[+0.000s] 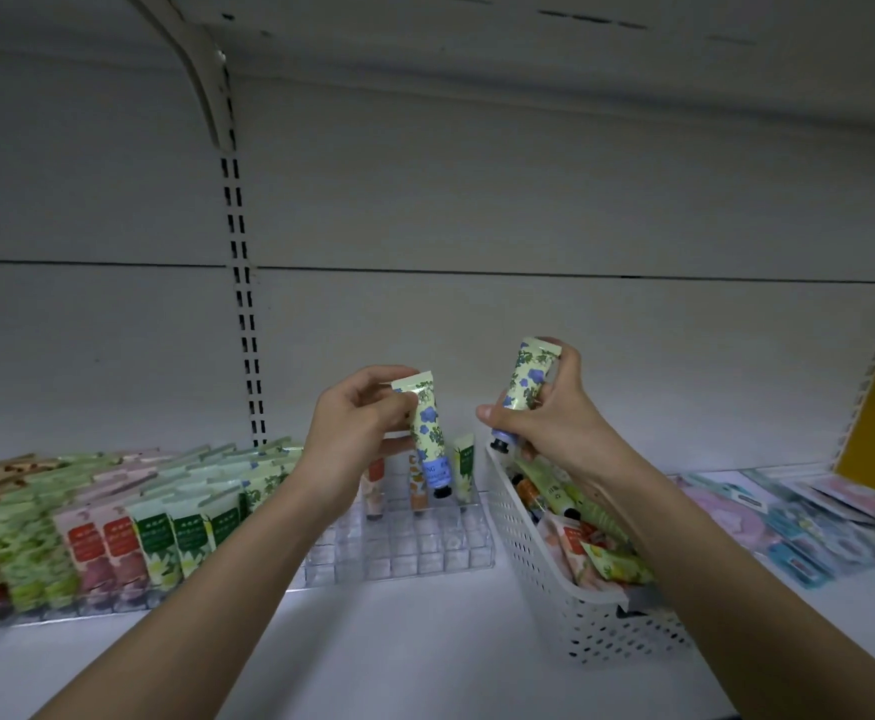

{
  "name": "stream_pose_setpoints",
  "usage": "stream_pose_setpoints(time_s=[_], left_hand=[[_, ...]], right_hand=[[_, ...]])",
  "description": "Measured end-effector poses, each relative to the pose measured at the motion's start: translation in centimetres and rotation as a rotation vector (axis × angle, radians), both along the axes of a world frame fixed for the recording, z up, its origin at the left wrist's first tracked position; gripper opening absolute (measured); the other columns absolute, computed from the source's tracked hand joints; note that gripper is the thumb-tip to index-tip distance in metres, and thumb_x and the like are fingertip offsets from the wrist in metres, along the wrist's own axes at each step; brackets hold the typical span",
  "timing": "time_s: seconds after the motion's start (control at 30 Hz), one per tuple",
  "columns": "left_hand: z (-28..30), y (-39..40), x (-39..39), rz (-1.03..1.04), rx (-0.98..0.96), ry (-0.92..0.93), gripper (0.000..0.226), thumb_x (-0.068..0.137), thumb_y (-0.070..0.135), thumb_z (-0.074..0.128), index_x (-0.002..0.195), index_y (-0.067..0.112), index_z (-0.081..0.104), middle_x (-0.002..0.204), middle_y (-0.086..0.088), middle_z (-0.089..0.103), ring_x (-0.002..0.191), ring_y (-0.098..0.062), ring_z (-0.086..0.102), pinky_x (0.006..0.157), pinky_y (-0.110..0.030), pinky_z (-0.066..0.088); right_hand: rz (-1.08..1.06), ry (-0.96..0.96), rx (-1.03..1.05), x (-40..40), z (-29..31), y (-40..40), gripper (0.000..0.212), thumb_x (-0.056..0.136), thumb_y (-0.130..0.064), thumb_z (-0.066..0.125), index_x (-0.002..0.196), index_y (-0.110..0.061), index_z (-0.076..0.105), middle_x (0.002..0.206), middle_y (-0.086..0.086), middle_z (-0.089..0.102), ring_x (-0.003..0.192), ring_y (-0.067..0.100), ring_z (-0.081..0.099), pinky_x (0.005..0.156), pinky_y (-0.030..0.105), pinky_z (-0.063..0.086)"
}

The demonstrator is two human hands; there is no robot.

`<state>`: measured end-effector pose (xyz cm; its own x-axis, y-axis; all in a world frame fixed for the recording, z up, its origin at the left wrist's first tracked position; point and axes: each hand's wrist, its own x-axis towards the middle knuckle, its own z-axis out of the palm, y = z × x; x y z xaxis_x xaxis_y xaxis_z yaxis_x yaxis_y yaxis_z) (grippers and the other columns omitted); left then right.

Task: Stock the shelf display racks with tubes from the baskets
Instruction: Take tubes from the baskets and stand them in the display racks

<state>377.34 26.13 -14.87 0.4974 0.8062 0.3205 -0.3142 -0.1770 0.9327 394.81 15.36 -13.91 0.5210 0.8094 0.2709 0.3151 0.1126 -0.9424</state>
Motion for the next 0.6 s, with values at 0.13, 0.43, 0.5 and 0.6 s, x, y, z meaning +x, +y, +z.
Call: stream_pose_setpoints(time_s=[0.13,0.43,0.5,0.6], left_hand=[[-0.2,0.3,-0.5,0.017,-0.028,-0.006,0.019,0.088,0.001,0.062,0.101,0.012,0.071,0.088,-0.01,0.069,0.066,-0.015,0.068,0.056,-0.023,0.053],[-0.7,1.4,-2.1,0.058,-0.036,0.006,0.005,0.089,0.014,0.068,0.093,0.015,0.071,0.082,-0.007,0.07,0.07,-0.019,0.066,0.066,-0.038,0.059],[-0.6,1.6,-2.5,0.064,-0.025,0.003,0.005,0.089,0.013,0.068,0.091,0.017,0.071,0.08,-0.004,0.072,0.068,-0.017,0.067,0.065,-0.036,0.06],[-0.5,2.1,-3.5,0.105,0.014,0.015,0.007,0.087,0.011,0.069,0.087,0.017,0.072,0.077,-0.003,0.074,0.068,-0.013,0.069,0.063,-0.029,0.059]], right_hand=[[-0.019,-0.015,0.118,-0.8,0.1,0.7,0.013,0.099,-0.033,0.055,0.107,-0.029,0.045,0.074,0.001,0.066,0.053,0.01,0.057,0.039,0.024,0.038],[0.026,0.008,0.116,-2.8,0.7,1.3,0.014,0.101,-0.033,0.049,0.102,-0.025,0.06,0.077,-0.002,0.072,0.059,0.015,0.059,0.045,0.027,0.045],[0.025,0.014,0.12,-3.1,0.6,1.6,0.014,0.101,-0.031,0.051,0.102,-0.023,0.062,0.075,-0.005,0.07,0.06,0.011,0.059,0.047,0.027,0.045],[0.028,0.009,0.124,-3.7,0.3,2.2,0.017,0.099,-0.026,0.055,0.1,-0.012,0.064,0.069,-0.011,0.063,0.061,0.005,0.057,0.048,0.024,0.045]])
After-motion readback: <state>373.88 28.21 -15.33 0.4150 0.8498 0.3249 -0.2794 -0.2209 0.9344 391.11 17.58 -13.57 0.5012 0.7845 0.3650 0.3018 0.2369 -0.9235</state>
